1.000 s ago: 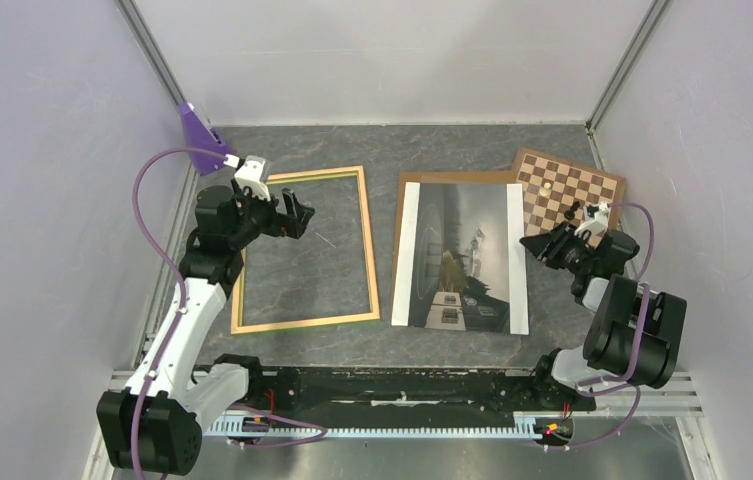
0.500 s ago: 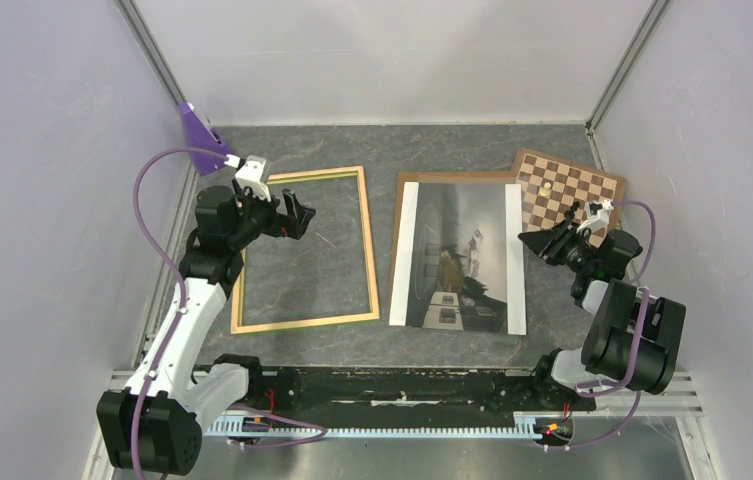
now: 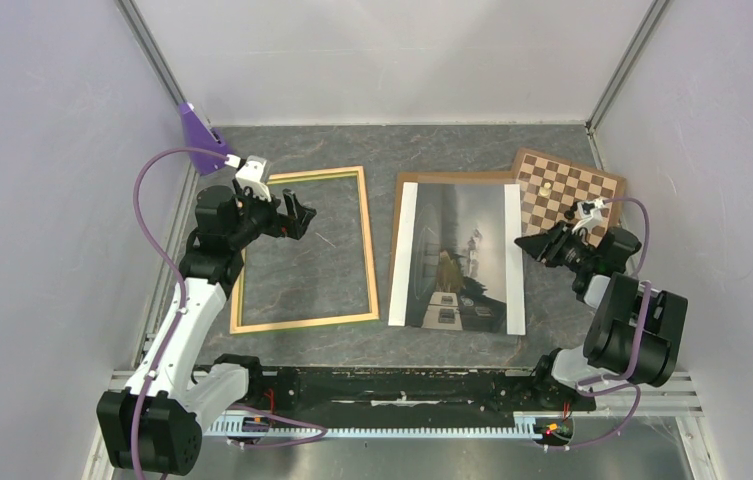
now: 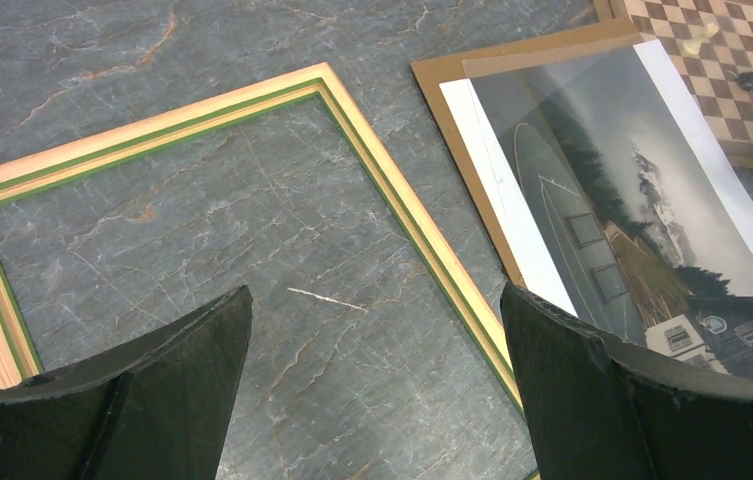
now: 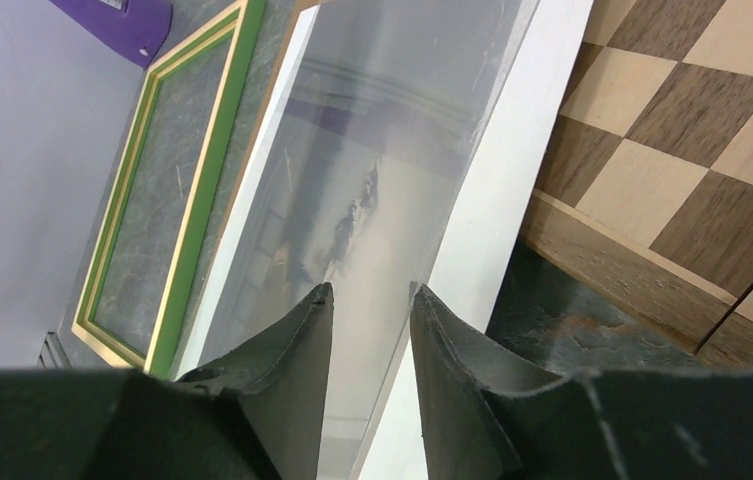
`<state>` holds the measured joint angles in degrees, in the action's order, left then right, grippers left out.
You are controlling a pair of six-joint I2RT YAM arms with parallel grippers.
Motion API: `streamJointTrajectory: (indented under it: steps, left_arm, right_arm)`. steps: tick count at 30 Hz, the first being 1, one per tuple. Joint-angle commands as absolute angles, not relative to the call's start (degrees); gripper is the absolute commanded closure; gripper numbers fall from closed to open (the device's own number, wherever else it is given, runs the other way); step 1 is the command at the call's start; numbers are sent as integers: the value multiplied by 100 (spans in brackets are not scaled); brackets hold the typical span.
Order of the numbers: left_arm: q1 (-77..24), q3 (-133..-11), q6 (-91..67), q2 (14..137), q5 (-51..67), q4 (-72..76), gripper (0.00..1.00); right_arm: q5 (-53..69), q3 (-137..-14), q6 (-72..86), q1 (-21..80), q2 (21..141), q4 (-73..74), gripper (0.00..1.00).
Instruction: Put the photo into the frame
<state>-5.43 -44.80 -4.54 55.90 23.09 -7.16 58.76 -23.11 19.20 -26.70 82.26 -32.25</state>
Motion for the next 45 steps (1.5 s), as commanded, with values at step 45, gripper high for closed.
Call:
streamJointTrajectory:
  steps: [45]
  left_arm:
    - [-2619,-5365,-457,8515,1916,-45,4]
  right_arm:
    - [6676,-3498,142,-2664,9312,-1957,66]
